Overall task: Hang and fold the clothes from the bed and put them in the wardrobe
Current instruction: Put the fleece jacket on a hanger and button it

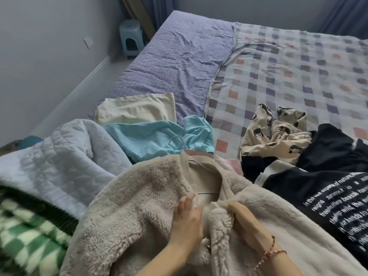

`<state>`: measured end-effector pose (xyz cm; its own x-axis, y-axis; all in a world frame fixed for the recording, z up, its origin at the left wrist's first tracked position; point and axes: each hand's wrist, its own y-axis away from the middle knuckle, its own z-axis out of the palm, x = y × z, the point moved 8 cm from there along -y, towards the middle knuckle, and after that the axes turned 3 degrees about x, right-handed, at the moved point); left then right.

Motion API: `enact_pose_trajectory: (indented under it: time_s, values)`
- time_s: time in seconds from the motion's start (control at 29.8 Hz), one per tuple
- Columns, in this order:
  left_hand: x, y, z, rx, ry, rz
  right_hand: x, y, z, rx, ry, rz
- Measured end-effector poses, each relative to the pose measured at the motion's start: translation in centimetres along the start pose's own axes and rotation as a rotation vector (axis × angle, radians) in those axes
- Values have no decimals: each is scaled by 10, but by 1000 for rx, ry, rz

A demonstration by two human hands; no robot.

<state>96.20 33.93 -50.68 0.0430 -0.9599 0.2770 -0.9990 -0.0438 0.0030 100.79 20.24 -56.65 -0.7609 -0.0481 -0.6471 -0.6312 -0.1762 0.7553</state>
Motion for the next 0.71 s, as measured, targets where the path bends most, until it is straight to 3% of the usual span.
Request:
enact_pose_trajectory:
  time_s: [0.1,0.2,0.27,0.44,0.57,0.71]
  values:
    - [21,-13,16,-241,226,-25,-7,8,4,-70,-70,-51]
    - [15,-12,40,-484,859,-379,-14,13,0,-18,-23,-98]
    - [11,-10,53,-566,1127,-486,-19,15,-3,27,30,-164]
    - [21,-15,52,-689,873,-268,-27,20,-8,49,184,-262]
    - [31,-14,38,-800,1135,-251,-49,25,-13,176,396,-427]
    - [11,-3,40,-850,1194,-365,-52,23,-18,271,643,-492]
